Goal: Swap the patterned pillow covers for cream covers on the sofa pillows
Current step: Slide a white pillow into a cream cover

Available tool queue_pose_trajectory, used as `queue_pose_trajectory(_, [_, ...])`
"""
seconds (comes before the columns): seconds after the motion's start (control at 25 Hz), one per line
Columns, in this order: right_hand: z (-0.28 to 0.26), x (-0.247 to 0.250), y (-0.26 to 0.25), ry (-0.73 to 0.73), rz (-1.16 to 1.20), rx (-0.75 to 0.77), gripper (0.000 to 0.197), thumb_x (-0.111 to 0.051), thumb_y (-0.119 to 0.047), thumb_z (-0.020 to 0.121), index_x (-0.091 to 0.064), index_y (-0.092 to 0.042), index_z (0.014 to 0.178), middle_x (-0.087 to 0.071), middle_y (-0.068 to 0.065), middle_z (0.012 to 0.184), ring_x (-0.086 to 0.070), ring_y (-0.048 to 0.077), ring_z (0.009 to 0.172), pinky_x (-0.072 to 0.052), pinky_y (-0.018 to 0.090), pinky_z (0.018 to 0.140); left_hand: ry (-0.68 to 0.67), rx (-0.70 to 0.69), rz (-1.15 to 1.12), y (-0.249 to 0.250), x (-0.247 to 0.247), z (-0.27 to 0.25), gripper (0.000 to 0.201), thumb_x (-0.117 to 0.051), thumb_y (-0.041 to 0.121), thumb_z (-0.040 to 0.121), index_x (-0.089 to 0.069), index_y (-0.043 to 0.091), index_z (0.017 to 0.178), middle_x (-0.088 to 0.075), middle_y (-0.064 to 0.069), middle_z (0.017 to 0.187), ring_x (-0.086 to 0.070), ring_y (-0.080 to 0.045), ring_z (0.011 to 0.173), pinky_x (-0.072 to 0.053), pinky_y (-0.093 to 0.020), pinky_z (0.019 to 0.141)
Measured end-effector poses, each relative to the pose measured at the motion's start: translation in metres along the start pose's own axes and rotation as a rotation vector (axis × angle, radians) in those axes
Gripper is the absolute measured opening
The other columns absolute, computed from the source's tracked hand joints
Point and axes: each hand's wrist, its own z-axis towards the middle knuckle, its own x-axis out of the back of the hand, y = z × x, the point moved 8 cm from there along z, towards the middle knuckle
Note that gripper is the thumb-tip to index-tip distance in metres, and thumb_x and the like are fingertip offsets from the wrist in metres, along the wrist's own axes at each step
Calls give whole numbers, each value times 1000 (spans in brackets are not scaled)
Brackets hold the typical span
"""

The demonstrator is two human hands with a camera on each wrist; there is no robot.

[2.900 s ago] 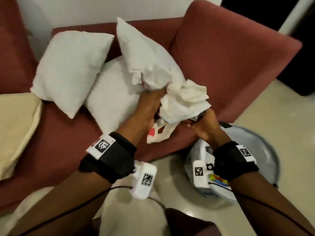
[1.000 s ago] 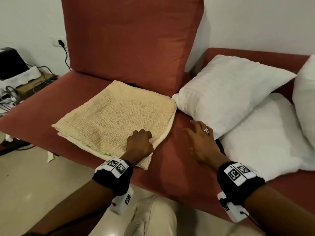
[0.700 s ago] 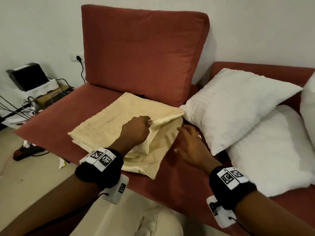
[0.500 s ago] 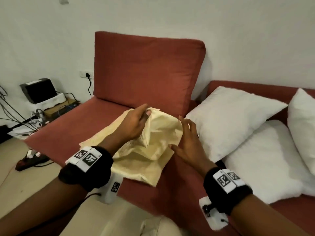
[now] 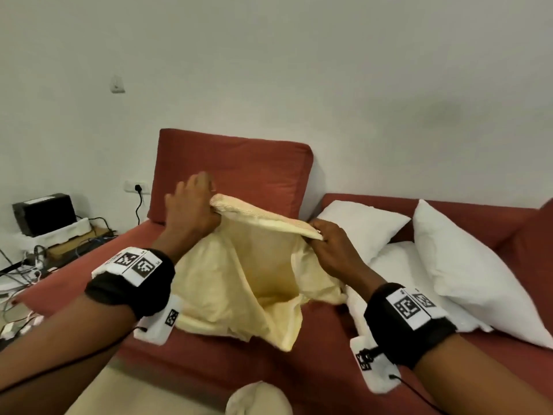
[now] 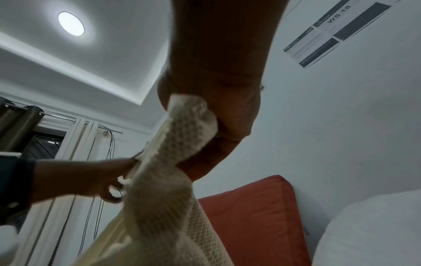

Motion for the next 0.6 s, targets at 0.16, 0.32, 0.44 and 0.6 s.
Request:
queue_pose_trajectory(0.16, [-6, 17, -47, -40, 298, -112, 25, -51, -14, 98, -57, -21, 75, -51, -19, 56, -46, -4, 55, -38, 18, 61, -166, 722, -982, -41, -19, 1, 48, -61, 51, 70, -56, 12, 98, -59, -8, 90, -63, -22, 68, -50, -37, 54])
queue_pose_trajectory(0.32, [-35, -11, -31, 106, 782, -423, 18, -52, -20, 99, -68, -15, 94, -74, -5, 82, -69, 9, 81, -56, 29, 76, -234, 538, -1394, 46, -15, 39, 27, -49, 28, 92, -64, 8, 103, -66, -11, 93, -65, -22, 79, -53, -33, 69])
queue_pose_trajectory(0.44, [-67, -62, 20, 176, 1015, -713, 25, -58, -33, 97, -65, -12, 107, -72, 9, 101, -69, 25, 97, -55, 45, 91, -259, -13, -1056, 156, -13, 53, 23, -43, 11, 98, -62, 8, 111, -67, -10, 100, -65, -22, 92, -52, -26, 74])
queue_pose_trajectory(0.6, [-121, -110, 89, -157, 731, -859, 27, -64, -25, 93, -59, -13, 117, -68, 1, 98, -69, 9, 80, -53, 18, 62, -805, -355, -238, 216, -167, -32, 64, -50, 42, 96, -26, 13, 149, -38, -14, 150, -33, -34, 139, -26, -44, 112])
